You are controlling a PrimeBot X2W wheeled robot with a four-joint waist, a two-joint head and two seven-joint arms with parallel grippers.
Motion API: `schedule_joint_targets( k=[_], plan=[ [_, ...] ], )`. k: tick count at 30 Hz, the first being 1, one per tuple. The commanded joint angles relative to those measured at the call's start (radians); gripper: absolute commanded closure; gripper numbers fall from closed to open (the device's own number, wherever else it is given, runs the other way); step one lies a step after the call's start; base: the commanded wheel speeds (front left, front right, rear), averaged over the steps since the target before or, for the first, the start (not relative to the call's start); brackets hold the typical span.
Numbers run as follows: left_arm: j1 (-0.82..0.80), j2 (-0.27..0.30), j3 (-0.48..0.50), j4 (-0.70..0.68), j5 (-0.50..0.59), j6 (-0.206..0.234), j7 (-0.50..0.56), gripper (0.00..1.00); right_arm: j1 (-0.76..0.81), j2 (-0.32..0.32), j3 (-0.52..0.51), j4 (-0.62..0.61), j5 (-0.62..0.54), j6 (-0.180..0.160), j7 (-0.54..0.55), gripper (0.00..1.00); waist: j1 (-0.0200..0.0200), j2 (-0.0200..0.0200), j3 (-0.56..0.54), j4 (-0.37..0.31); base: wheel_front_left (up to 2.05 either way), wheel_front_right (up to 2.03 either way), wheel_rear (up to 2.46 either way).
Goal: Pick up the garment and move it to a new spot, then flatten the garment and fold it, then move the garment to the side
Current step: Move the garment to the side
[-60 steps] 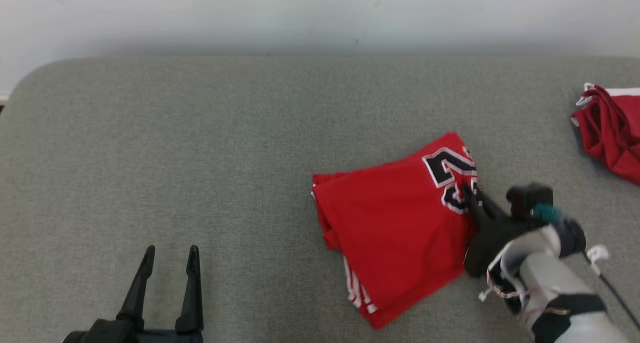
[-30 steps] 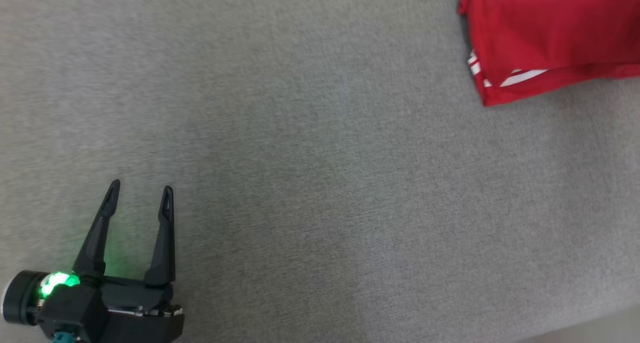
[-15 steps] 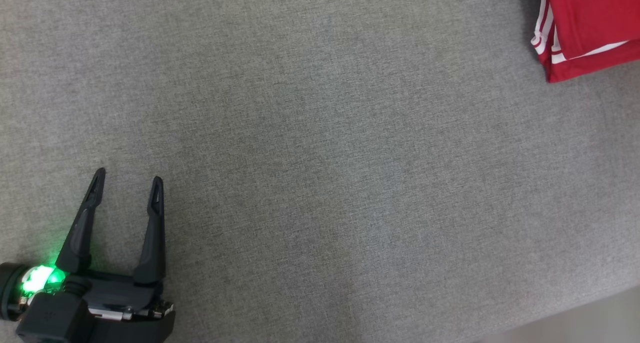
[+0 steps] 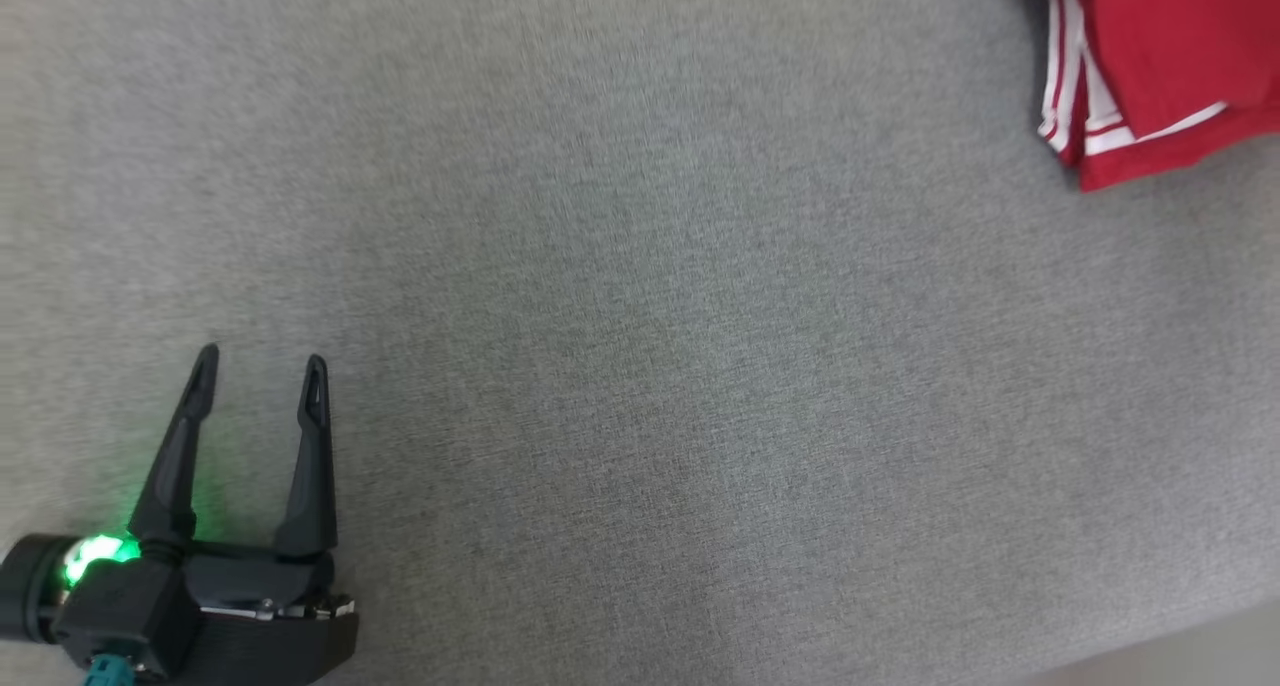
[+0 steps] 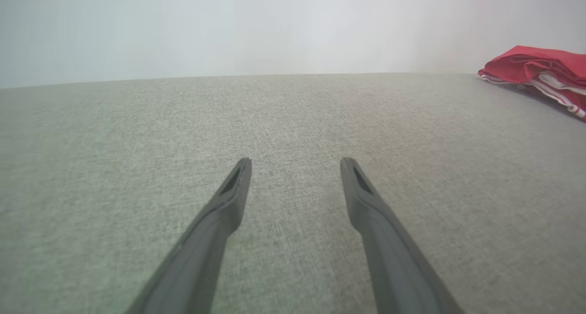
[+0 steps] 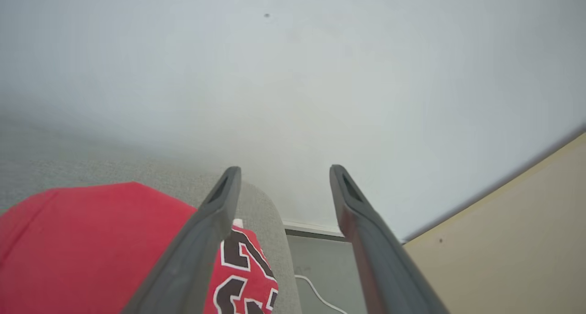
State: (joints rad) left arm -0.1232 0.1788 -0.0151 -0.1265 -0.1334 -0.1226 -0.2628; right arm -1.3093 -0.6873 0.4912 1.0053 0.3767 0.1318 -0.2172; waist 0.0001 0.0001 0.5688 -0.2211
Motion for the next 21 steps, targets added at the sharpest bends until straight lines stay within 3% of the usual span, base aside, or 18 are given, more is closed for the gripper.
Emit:
schedule_joint_targets(
  k=[1, 11, 21],
  plan=[
    [0.019, -0.013, 0.007, 0.016, -0.015, 0.005, -0.002, 0.00, 0.027, 0.020, -0.004, -0.019, -0.007, -0.003, -0.021, 0.00, -0.0001, -0.0001, -0.079, 0.023, 0.00, 0.00, 0.00],
    [0.089, -0.054, 0.049, 0.065, -0.025, 0.006, -0.002, 0.00, 0.202, 0.121, -0.056, -0.178, -0.001, -0.003, -0.047, 0.00, -0.0001, -0.0001, -0.267, 0.074, 0.00, 0.00, 0.00],
    [0.148, -0.080, 0.087, 0.101, -0.033, 0.002, -0.002, 0.00, 0.580, 0.264, -0.238, -0.418, -0.040, -0.003, -0.047, 0.00, -0.0001, -0.0001, -0.398, 0.128, 0.00, 0.00, 0.00]
  ],
)
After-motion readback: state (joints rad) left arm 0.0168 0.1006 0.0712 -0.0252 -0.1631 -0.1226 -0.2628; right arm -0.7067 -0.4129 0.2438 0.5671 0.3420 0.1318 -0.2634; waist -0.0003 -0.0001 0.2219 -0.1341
